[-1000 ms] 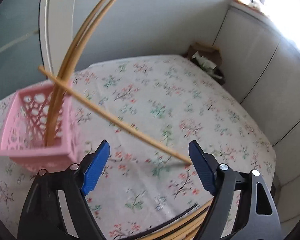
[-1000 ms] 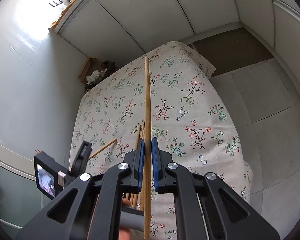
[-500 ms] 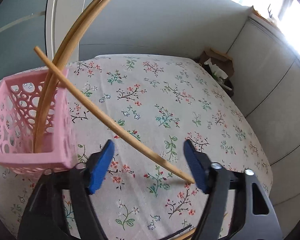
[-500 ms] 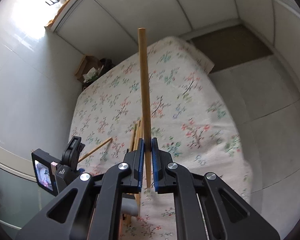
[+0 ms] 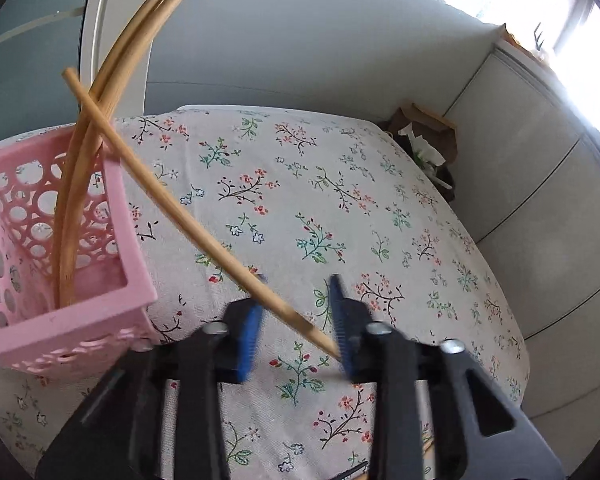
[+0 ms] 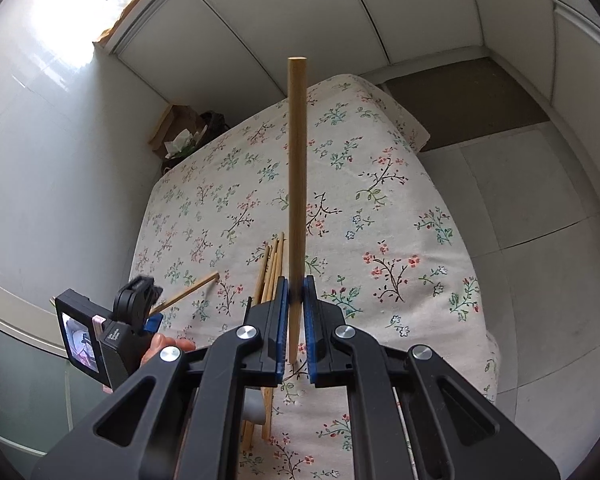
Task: Organize utensils
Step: 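Grasp another chopstick with the left tool and lift it toward the pink cup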
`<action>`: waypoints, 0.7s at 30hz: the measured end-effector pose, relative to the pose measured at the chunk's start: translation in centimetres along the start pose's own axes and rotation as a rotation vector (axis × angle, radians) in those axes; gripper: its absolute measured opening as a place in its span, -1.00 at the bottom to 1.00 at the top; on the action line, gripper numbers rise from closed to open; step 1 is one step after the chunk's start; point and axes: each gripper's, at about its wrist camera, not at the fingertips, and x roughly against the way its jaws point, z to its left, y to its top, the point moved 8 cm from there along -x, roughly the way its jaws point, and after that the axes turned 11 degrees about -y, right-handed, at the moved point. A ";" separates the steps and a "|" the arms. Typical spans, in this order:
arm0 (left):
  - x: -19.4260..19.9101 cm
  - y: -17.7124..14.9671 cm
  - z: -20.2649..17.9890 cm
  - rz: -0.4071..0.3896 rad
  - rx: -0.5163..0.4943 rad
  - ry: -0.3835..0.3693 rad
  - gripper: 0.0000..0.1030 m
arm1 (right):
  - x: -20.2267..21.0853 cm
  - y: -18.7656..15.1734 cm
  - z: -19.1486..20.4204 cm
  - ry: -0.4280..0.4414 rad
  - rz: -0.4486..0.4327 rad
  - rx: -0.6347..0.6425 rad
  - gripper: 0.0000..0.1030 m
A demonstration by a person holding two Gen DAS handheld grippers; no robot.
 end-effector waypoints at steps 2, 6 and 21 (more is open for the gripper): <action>0.1 0.0 -0.2 -0.005 -0.020 -0.013 -0.68 | 0.0 0.0 -0.1 0.002 0.002 -0.006 -0.85; 0.7 0.4 -1.1 -0.037 -0.067 -0.049 -0.75 | 0.0 0.0 -0.1 0.002 0.003 -0.005 -0.85; 5.9 0.2 -6.7 0.027 -0.423 -0.356 -0.89 | 1.0 -0.1 1.0 0.005 -0.024 0.049 -0.86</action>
